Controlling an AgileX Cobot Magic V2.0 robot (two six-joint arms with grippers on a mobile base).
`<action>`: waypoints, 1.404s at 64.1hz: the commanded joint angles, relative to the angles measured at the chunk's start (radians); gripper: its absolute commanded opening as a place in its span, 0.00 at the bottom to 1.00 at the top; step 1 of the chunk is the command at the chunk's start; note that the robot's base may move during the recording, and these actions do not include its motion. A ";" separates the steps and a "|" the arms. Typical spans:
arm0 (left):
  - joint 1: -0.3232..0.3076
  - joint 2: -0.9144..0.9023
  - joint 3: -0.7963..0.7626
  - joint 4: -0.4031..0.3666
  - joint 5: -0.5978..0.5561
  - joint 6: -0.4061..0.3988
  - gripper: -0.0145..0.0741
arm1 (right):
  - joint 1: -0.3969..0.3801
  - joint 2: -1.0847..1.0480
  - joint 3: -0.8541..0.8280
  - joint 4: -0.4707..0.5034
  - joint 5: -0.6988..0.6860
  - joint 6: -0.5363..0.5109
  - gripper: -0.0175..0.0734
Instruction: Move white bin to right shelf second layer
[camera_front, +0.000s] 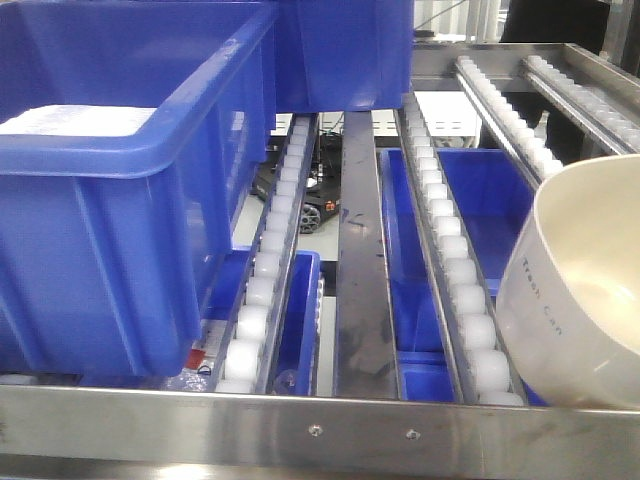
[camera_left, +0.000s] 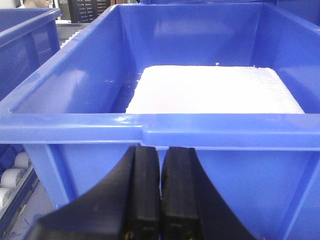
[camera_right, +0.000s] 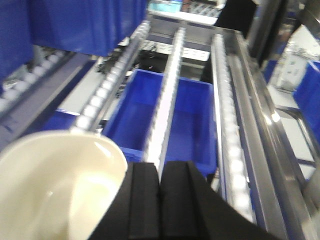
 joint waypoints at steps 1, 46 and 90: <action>0.000 -0.015 0.029 -0.008 -0.083 -0.005 0.26 | -0.022 -0.033 0.025 0.017 -0.107 -0.002 0.25; 0.000 -0.015 0.029 -0.008 -0.083 -0.005 0.26 | -0.017 -0.031 0.226 -0.015 -0.326 0.076 0.25; 0.000 -0.015 0.029 -0.008 -0.083 -0.005 0.26 | -0.017 -0.030 0.226 -0.014 -0.345 0.043 0.25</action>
